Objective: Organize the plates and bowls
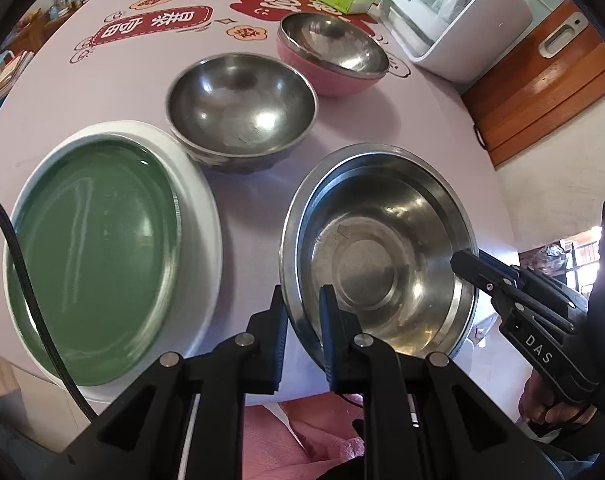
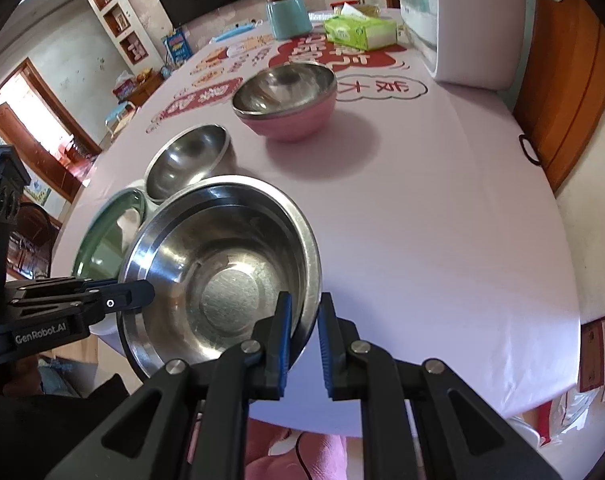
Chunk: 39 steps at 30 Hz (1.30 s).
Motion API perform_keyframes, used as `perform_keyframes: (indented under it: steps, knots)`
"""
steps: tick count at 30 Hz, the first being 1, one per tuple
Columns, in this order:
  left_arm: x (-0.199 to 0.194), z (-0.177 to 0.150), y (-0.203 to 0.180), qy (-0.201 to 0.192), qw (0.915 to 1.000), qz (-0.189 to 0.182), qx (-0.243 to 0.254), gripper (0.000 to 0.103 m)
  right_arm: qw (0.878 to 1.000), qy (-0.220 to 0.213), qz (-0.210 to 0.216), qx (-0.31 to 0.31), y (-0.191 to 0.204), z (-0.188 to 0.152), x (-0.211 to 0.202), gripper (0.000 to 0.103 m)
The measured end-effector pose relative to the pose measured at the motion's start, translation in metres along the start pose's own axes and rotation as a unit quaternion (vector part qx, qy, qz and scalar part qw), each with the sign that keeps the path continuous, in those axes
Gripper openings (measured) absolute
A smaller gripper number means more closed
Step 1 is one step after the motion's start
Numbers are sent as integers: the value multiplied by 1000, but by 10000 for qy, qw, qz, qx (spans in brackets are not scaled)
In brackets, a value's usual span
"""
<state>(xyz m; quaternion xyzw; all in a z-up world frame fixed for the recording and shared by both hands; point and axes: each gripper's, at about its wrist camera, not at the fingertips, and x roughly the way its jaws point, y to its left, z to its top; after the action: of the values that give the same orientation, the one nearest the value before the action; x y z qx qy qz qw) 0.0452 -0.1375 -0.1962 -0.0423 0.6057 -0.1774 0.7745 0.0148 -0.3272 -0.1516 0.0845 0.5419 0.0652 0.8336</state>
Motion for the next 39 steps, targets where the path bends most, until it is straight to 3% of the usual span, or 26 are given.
perform_keyframes:
  steps: [9,23,33,37,39]
  knots:
    - [22,2,-7,125,9993,188,-306,12,9994,253,99,-199,-20,9,20,13]
    - [22,2,-5,55,9973,420,-604,13,9976,180,407,-529,-25,18,24,16]
    - [10,1,-4,-147,9956,556,-733,23,9966,139,583,-563,-29,19,21,17]
    - [-3,2,-8,-283,9953,608,-706,28,9969,4,608,-504,-34,22,15,31]
    - [-12,2,-11,-342,9946,671,-715,30,9971,-66,620,-439,-37,25,11,32]
